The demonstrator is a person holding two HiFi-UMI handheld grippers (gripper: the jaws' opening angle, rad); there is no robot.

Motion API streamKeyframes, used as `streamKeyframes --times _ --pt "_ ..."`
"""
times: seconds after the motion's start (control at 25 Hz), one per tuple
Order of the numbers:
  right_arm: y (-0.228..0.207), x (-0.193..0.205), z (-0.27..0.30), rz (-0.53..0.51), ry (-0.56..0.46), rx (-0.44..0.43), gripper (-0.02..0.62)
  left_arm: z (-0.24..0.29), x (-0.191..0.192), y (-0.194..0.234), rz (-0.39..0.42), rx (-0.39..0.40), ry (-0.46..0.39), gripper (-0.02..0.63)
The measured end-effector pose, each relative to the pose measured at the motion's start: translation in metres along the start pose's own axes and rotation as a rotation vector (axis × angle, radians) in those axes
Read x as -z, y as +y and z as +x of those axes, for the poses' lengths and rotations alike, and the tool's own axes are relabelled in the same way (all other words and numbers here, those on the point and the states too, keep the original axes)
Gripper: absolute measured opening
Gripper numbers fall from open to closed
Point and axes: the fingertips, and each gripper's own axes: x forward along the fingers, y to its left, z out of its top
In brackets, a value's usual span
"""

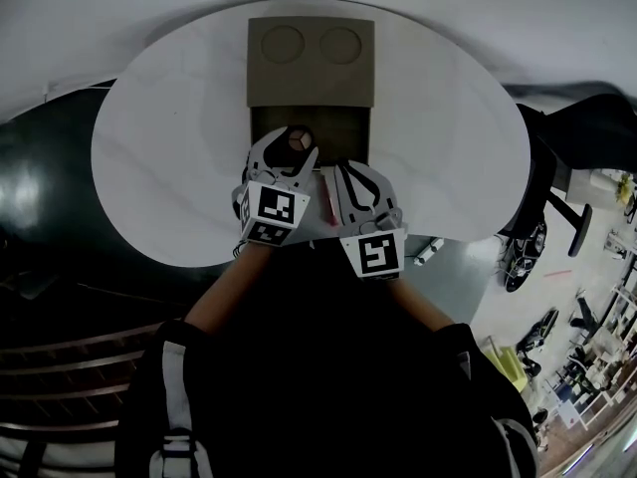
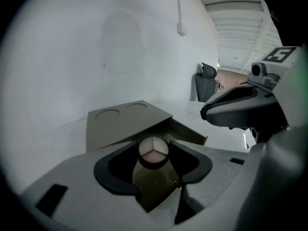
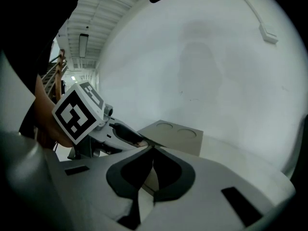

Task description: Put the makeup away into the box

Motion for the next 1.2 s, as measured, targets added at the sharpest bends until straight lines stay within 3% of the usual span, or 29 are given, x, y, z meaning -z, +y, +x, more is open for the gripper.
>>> streamKeyframes --times 0.72,0.84,1.2 --pt "-0.009 0.000 0.006 0.007 0.011 0.014 0.021 0.028 0.024 0.002 0.039 0.047 0.225 0.219" --pt "-0.008 -0.001 0.001 0.005 0.005 0.019 0.023 0.027 0.025 0.000 0.017 0.059 0.224 0.261" --pt "-0.006 -0.005 -0.017 -0.008 -0.038 0.038 0.023 0.004 0.013 0.008 -0.008 -0.028 0.110 0.247"
